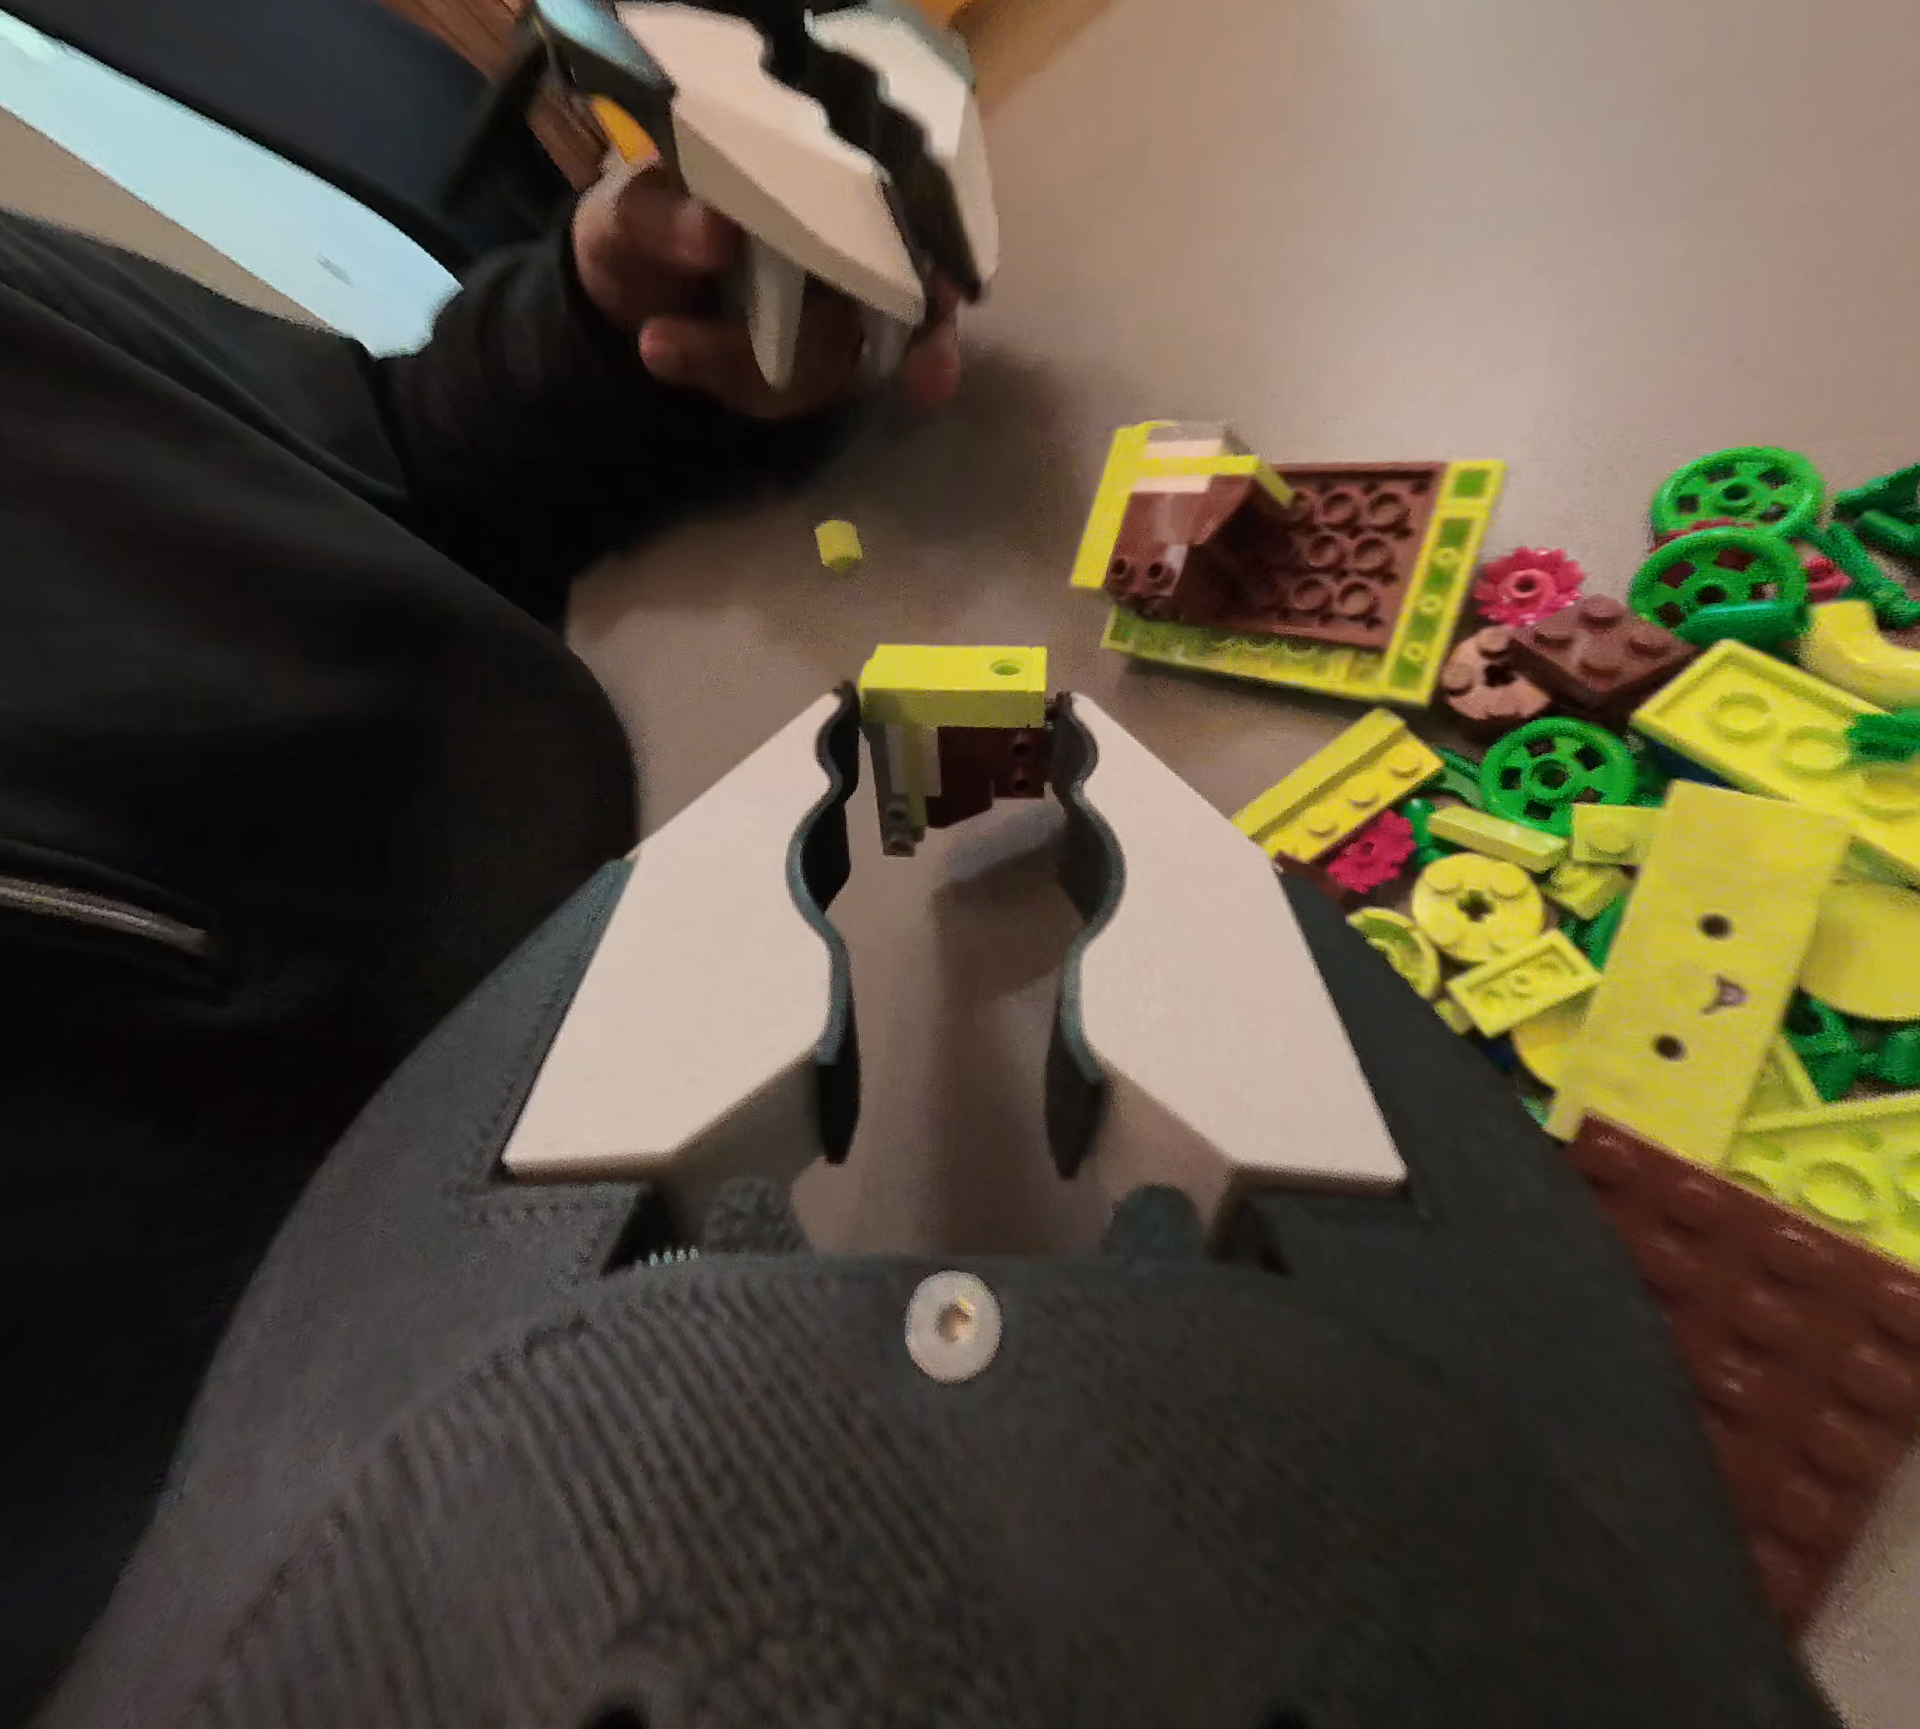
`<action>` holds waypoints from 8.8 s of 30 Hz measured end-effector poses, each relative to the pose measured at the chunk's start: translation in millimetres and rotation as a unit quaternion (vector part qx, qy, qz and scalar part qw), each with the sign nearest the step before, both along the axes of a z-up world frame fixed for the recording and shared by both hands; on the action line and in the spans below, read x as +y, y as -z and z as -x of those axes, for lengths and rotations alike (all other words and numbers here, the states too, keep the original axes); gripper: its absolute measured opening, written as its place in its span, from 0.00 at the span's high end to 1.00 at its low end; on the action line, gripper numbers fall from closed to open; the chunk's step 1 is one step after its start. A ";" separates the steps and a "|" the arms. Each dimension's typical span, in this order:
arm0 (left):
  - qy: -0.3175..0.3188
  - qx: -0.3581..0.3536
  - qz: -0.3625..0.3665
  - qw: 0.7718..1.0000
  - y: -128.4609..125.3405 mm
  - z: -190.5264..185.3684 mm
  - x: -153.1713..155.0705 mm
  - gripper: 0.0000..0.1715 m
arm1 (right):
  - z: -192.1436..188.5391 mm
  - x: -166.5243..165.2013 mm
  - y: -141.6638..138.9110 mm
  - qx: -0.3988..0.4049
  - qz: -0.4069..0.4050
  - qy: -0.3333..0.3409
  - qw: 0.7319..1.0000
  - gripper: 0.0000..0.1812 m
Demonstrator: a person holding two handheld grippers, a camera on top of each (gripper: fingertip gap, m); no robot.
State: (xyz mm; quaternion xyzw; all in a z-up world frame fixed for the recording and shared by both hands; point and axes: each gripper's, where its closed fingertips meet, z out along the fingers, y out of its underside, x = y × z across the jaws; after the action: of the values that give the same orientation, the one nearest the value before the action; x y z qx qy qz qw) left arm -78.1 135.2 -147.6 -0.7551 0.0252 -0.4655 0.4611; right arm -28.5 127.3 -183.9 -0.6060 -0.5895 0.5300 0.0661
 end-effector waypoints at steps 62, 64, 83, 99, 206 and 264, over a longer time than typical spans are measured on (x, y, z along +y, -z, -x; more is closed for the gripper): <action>-0.051 0.490 0.048 0.869 63.2 -10.9 45.7 0.62 | -34.0 82.4 -74.6 0.180 -0.165 0.201 0.949 0.83; -0.043 0.479 0.051 0.875 71.1 -13.3 42.8 0.62 | -31.5 81.8 -69.9 0.176 -0.156 0.197 0.952 0.83; -0.076 0.531 -0.352 0.767 -24.9 -46.4 31.9 0.76 | -18.0 44.9 -75.8 0.245 -0.023 0.118 0.962 0.84; -0.126 0.618 -0.538 0.559 -56.2 -75.3 6.9 0.76 | -35.3 9.1 -105.1 0.353 -0.238 0.046 0.904 0.95; -0.062 0.659 -0.447 0.602 -16.4 -54.5 16.8 0.75 | -24.0 14.0 -74.4 0.276 -0.197 0.043 0.940 0.93; 0.045 -0.008 -0.268 0.962 -72.0 -69.9 -11.4 0.72 | -34.9 14.1 -121.0 0.428 -0.188 0.114 0.877 0.71</action>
State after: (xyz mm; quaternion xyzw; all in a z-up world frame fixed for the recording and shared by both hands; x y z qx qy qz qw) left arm -8.2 123.8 -75.6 -0.5984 0.1795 -0.4680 0.6250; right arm 6.4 141.4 -62.9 -0.3592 -0.5193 0.6056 0.4843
